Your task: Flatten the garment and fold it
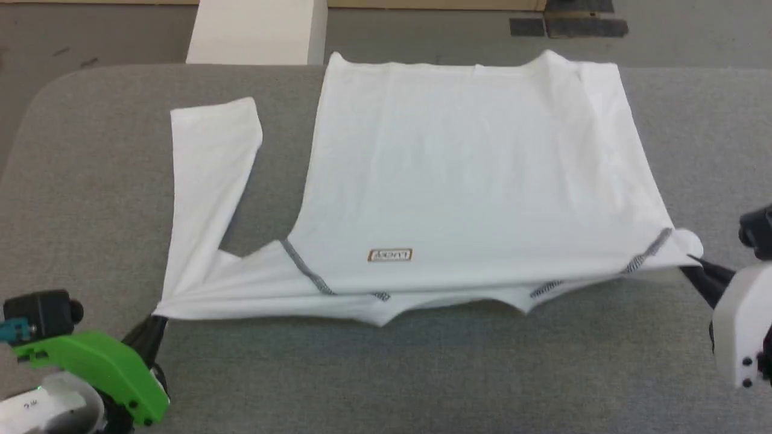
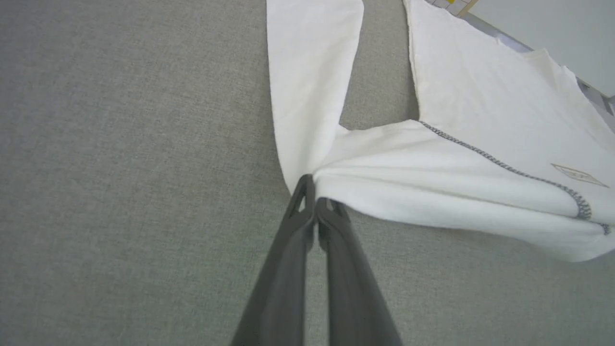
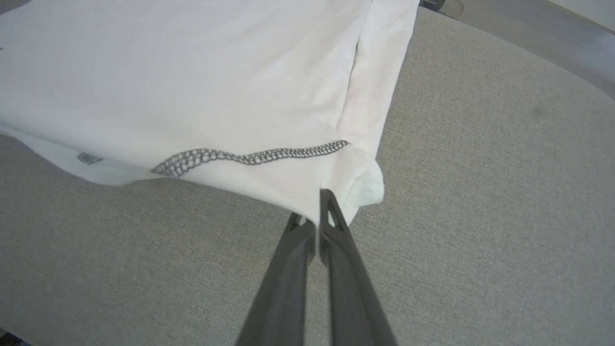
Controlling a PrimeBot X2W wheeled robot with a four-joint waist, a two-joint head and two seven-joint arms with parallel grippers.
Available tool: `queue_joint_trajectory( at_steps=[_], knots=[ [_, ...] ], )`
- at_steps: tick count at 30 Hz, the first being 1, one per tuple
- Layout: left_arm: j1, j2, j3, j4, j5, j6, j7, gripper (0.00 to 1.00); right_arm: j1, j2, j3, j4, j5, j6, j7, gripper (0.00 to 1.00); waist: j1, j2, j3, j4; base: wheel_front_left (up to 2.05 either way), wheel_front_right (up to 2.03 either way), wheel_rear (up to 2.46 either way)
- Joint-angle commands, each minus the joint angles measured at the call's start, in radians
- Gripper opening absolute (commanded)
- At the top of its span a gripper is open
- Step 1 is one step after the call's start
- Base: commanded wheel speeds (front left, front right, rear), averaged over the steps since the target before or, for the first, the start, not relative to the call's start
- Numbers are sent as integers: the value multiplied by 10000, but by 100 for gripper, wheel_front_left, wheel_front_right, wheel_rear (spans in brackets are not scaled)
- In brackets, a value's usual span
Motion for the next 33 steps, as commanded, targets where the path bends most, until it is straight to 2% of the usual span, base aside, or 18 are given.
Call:
queue_joint_trajectory(
  at_steps=[1,5,10,14,19,25,26,27,28,33],
  knots=[
    [376,111,177,-110,-73,171,43,0,378,134,-312,-255,-144,-21,279,0,1,0,-331,125,0,0,0],
    [1550,105,385,-627,-264,525,270,0,1787,724,-1116,-1226,-452,-21,1505,0,1,0,-465,120,0,0,0],
    [2194,-190,110,-708,-431,555,333,0,2554,964,-1018,-1334,-820,-21,1914,0,1,0,-407,114,0,0,0],
    [2005,-510,-444,-202,-193,332,46,0,2551,1010,-355,-679,-1187,-21,1106,0,1,0,-315,142,0,0,0],
    [1168,-959,-1235,1004,216,-278,-522,0,2237,1305,561,540,-1492,-21,-138,0,1,0,-214,155,0,0,0],
    [318,-1547,-1747,2140,473,-849,-1301,0,1939,1568,1248,1582,-1608,-21,-1021,0,1,0,-233,107,0,0,0],
    [268,-1610,-1812,2269,479,-916,-1360,46,1937,1608,1288,1667,-1602,-21,-1113,0,1,0,-256,102,0,0,0],
    [230,-1681,-1869,2409,467,-986,-1425,100,1945,1648,1327,1731,-1587,-21,-1281,49,1,0,-307,95,0,0,0],
    [221,-1742,-1882,2497,434,-1023,-1482,100,1973,1669,1341,1761,-1570,-21,-1429,100,1,0,-351,92,0,0,0],
    [520,-1814,-1752,2559,274,-942,-1617,100,2553,2068,615,1631,-1657,-21,-2084,100,1,0,-741,110,0,0,0]
  ],
)
